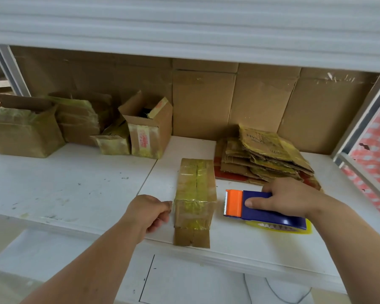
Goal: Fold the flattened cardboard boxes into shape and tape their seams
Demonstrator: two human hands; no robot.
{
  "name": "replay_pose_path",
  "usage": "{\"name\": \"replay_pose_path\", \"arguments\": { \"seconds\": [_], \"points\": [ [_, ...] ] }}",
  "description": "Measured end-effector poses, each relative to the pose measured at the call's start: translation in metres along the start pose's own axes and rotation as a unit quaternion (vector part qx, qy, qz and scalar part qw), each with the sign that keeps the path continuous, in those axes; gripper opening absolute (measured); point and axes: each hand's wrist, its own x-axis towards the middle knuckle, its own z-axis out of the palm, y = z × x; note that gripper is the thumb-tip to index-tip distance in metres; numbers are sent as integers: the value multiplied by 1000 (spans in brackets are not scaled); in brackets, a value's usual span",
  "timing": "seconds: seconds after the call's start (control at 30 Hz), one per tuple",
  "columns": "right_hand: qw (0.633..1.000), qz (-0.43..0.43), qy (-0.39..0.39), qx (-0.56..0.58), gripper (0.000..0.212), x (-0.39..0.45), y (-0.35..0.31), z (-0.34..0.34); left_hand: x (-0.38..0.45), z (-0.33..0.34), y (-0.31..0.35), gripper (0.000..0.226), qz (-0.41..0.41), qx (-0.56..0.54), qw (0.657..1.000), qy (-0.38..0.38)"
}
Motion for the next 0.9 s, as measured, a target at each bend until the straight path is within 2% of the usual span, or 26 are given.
{"name": "replay_pose_path", "arguments": {
  "seconds": [0.17,0.3,0.37,0.43,0.5,0.53,0.6,0.67,0.73,0.9],
  "points": [
    [1000,-14,4,-22,81,5,-12,5,0,8,3,27,-14,47,998,-28],
    [999,-19,11,-45,70,5,-21,5,6,2,0,38,-12,207,978,-39],
    [998,-24,17,-50,70,4,-23,5,10,-2,-3,27,48,280,958,-22],
    [998,-26,21,-48,69,4,-21,6,10,-5,1,43,136,331,933,35],
    [998,-26,21,-44,69,5,-20,6,-1,-3,19,46,244,268,930,64],
    [998,-26,20,-45,68,5,-20,6,-6,0,31,48,298,245,921,49],
    [998,-29,21,-51,67,5,-21,6,-15,12,49,53,381,297,875,-12],
    [998,-35,25,-55,67,3,-20,6,-19,25,54,57,377,416,824,-79],
    [996,-44,25,-69,67,2,-20,6,-16,35,49,60,337,492,795,-112],
    [996,-55,-10,-63,58,-2,-6,0,-5,34,39,65,346,495,791,-97]
  ]
}}
